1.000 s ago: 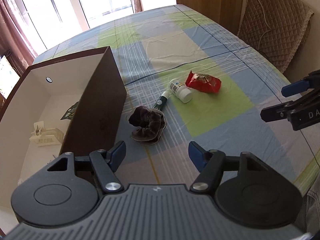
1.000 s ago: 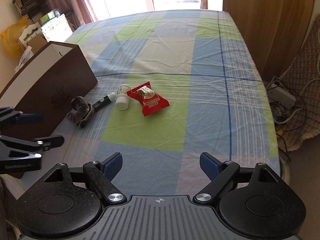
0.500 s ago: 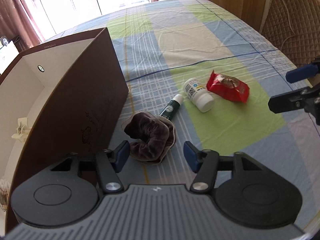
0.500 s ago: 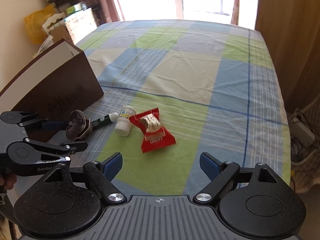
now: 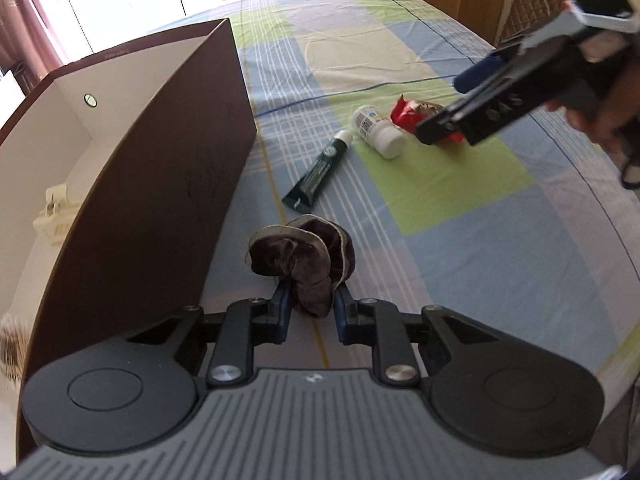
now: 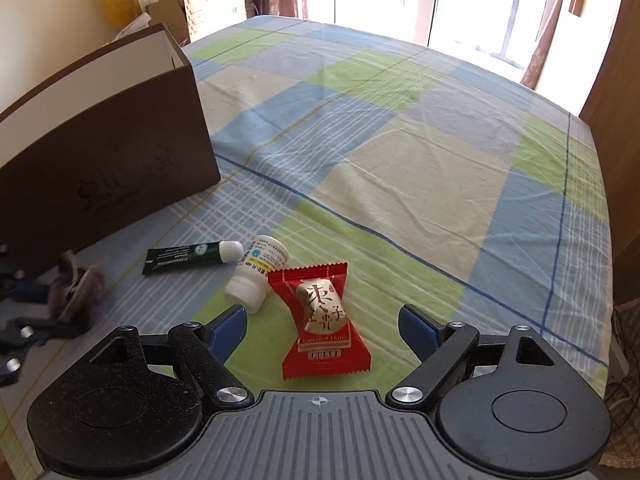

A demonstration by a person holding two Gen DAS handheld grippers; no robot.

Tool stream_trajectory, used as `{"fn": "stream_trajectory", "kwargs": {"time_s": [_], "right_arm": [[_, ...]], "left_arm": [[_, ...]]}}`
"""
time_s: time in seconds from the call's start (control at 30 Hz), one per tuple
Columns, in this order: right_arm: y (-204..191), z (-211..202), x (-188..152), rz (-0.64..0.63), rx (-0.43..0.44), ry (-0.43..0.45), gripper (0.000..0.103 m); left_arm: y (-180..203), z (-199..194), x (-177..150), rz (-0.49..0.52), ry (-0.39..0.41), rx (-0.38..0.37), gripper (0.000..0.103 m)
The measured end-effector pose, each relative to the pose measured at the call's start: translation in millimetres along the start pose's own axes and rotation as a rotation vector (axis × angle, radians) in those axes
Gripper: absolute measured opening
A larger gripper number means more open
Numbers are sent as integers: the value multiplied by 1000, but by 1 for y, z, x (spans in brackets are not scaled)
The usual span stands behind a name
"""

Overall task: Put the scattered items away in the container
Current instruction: 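Grasp the dark scrunchie with the left tool while the right tool grasps the red candy packet, then carry the scrunchie and candy packet toward the box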

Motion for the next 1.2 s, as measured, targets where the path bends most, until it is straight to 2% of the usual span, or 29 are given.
{"fn": "stream_trajectory", "kwargs": {"time_s": [0.03, 0.07, 0.13, 0.2, 0.3, 0.47, 0.77, 0.97, 1.2], "right_arm": [[-1, 3, 0, 1, 7, -8, 63], [-2, 7, 0, 4, 19, -26, 57], [-4, 12, -2, 3, 12, -49, 54], [-6, 12, -7, 16, 6, -61, 34], [-5, 2, -15, 91, -11, -55, 31], [-14, -28, -32, 232, 5, -29, 30], [-44, -84, -65, 443, 39, -12, 30], [-72, -103, -68, 432, 53, -74, 31], [-103, -115, -43, 327, 72, -111, 31]], "left_arm": [[-1, -2, -2, 2, -4, -1, 18], [-1, -2, -3, 0, -5, 2, 20], [-2, -1, -3, -5, -10, 1, 24], [-3, 0, 0, -18, -3, -4, 25], [-4, 4, 3, -15, 11, -11, 25], [0, -4, 2, 24, 34, -36, 14], [-2, -51, -4, 70, 81, -78, 13], [-21, -85, -10, 34, 88, -76, 13], [-48, -123, -17, -18, 103, -65, 13]]}}
Point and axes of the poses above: each gripper's, at about its wrist camera, not at the fingertips, and z roughly the way its jaws point, y to its right, x to its top, the point moved 6 cm from there along z, roughly the way its jaws point, and after that the axes turned 9 degrees about -z, right-handed, at the moved point
